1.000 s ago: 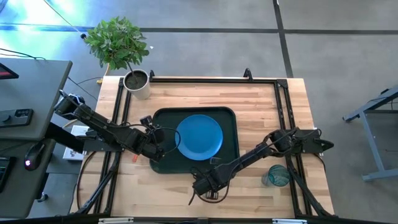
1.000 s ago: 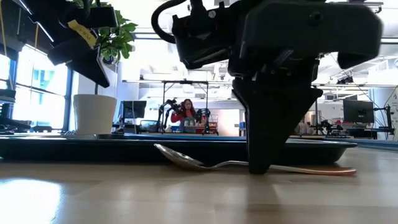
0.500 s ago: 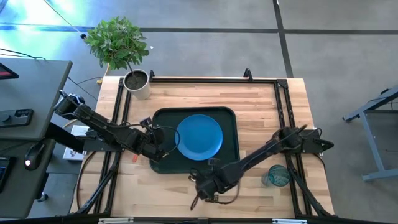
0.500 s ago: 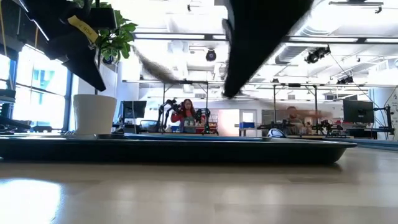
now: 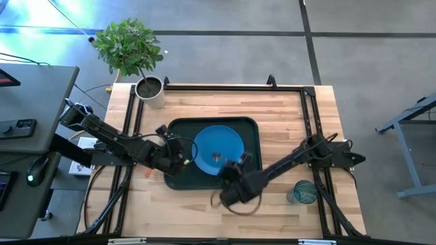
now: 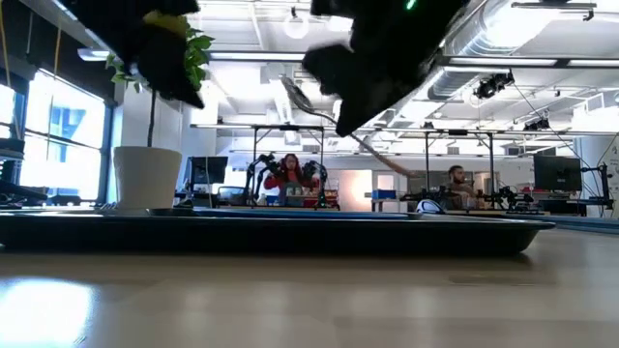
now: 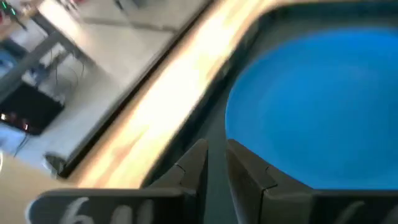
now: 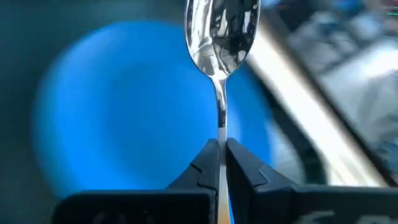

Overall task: Pick and place plate/cup/fork/spoon on tray
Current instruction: Put the orange spoon on the black tray beside the blue plate

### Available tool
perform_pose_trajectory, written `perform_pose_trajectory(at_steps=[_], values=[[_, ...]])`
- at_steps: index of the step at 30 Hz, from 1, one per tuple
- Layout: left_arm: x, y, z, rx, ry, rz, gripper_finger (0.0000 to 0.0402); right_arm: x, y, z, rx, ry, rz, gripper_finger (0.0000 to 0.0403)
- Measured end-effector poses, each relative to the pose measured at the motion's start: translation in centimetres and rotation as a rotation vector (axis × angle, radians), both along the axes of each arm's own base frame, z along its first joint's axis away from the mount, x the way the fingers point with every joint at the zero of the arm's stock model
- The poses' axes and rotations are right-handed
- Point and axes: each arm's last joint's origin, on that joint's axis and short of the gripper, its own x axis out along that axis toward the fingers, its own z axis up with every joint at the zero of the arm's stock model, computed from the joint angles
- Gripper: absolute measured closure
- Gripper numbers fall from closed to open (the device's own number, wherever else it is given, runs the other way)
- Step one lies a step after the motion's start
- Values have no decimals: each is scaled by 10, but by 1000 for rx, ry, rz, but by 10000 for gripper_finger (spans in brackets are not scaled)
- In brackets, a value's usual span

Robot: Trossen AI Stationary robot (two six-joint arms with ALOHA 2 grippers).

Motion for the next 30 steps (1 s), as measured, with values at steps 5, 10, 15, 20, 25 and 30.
perform_pose_trajectory(at_steps=[5,10,15,20,25,30], values=[[24,5,13,-11,-135,-48,303,-2,-26,-15,-110,-78,-117,402],[45,15,30,-20,-219,-204,249,-7,-24,-19,-214,-133,-113,402],[57,21,41,-118,-314,-411,225,-12,-10,-18,-260,-135,-61,403],[60,23,42,-213,-346,-492,232,-13,-8,-17,-273,-132,-50,403],[60,21,42,-282,-358,-524,241,-11,-12,-17,-274,-132,-61,403],[61,26,41,-287,-364,-499,243,-6,-21,-17,-294,-110,-65,403]])
